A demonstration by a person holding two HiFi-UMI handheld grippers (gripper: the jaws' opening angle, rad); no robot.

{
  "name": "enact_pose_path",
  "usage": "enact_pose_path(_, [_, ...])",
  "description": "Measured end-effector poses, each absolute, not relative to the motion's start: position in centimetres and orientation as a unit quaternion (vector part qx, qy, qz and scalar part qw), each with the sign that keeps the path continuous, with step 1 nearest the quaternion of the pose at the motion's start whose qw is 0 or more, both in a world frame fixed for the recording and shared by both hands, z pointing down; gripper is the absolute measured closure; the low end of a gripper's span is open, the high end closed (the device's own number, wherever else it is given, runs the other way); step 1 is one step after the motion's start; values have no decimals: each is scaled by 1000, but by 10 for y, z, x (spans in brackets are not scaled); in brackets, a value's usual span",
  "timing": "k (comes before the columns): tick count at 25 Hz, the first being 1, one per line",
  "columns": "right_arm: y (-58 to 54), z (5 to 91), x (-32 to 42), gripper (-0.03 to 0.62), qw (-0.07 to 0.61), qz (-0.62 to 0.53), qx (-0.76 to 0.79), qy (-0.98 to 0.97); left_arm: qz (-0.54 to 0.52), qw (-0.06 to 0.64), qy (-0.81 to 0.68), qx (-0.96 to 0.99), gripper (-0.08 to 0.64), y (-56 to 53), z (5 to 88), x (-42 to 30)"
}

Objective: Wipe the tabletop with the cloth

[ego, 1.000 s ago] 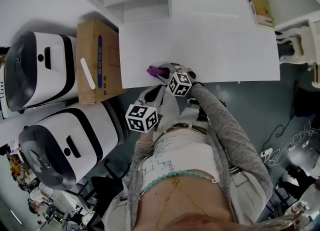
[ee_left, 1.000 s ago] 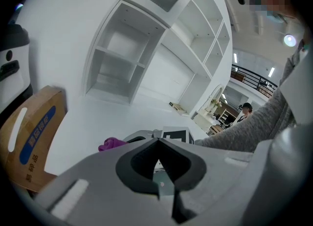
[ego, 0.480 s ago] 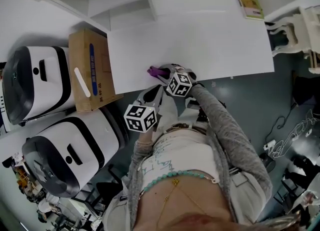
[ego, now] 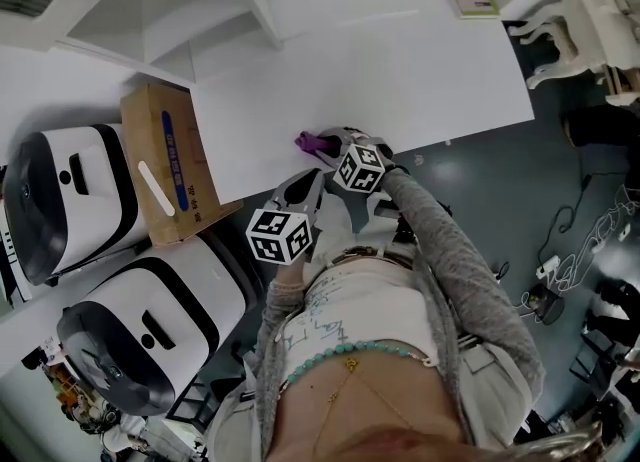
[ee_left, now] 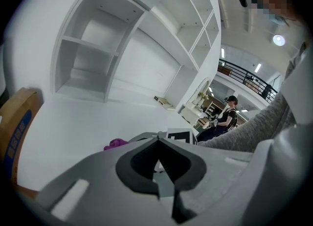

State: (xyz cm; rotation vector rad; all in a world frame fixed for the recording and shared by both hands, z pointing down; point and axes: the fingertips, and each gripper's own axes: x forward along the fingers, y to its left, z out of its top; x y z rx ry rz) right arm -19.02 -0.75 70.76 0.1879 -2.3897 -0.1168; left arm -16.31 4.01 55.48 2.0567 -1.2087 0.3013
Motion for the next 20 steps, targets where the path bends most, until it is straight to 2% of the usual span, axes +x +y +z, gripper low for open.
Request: enact_pose_path(20, [-39,711,-101,503,385,4,158,-909,129,346,-415,831,560,29,549,-97])
